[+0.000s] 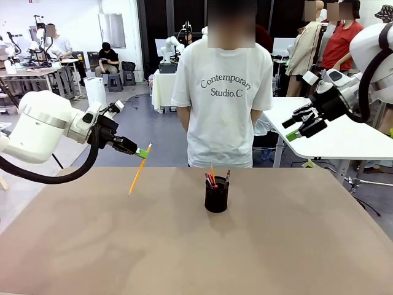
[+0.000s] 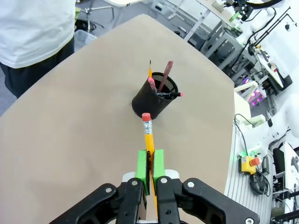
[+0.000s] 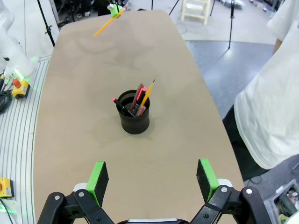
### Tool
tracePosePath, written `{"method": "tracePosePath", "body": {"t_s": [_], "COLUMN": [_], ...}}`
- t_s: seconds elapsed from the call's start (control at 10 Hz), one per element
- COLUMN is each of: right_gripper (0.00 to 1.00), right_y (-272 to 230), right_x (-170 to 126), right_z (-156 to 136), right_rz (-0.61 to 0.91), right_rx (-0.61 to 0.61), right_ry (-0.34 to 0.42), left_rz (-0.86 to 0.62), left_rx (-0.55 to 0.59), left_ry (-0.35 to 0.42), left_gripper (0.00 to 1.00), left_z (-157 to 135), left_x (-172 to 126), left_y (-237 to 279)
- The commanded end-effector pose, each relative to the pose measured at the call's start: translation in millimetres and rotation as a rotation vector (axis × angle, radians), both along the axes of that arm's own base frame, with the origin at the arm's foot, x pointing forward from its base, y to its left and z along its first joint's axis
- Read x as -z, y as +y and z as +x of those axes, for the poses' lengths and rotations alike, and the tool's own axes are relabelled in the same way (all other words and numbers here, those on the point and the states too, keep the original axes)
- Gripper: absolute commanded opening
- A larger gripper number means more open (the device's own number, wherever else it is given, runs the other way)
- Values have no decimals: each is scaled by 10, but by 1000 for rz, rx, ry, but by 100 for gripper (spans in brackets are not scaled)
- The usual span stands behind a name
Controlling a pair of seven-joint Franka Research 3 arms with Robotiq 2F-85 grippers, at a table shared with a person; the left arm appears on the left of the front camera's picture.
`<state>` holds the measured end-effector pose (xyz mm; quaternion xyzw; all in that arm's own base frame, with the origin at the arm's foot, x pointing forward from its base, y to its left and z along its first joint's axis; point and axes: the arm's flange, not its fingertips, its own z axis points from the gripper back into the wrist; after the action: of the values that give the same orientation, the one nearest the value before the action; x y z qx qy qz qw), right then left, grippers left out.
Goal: Place the pens into the pen holder.
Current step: Pick up a writing instrument from the table and place it into the Pen holder.
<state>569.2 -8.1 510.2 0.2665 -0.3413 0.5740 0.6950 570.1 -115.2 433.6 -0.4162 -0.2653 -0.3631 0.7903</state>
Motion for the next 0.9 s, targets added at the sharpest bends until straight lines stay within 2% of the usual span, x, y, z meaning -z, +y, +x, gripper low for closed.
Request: {"method": "tracePosePath", "body": {"t_s": [0.0,0.2,0.5,0.8], "right_gripper": [100,100,100,100], "right_y": [2,2,2,2], "right_x": [-24,-24,-24,-24], "right_z": [-1,-1,-1,-1], "right_rz": [-1,-1,-1,-1], "right_rx": [0,0,0,0], "right_ry": [-5,-5,-5,-5], "left_rz": [0,-89,-165,-233], "left_rx": [2,75,160,259], "left_ry": [0,19,-43,-136], "left_gripper": [0,0,0,0], "left_z": [-3,54,126,174], "left_x": [3,14,-1,-22], "left_y": [-9,-77,-106,-134]}}
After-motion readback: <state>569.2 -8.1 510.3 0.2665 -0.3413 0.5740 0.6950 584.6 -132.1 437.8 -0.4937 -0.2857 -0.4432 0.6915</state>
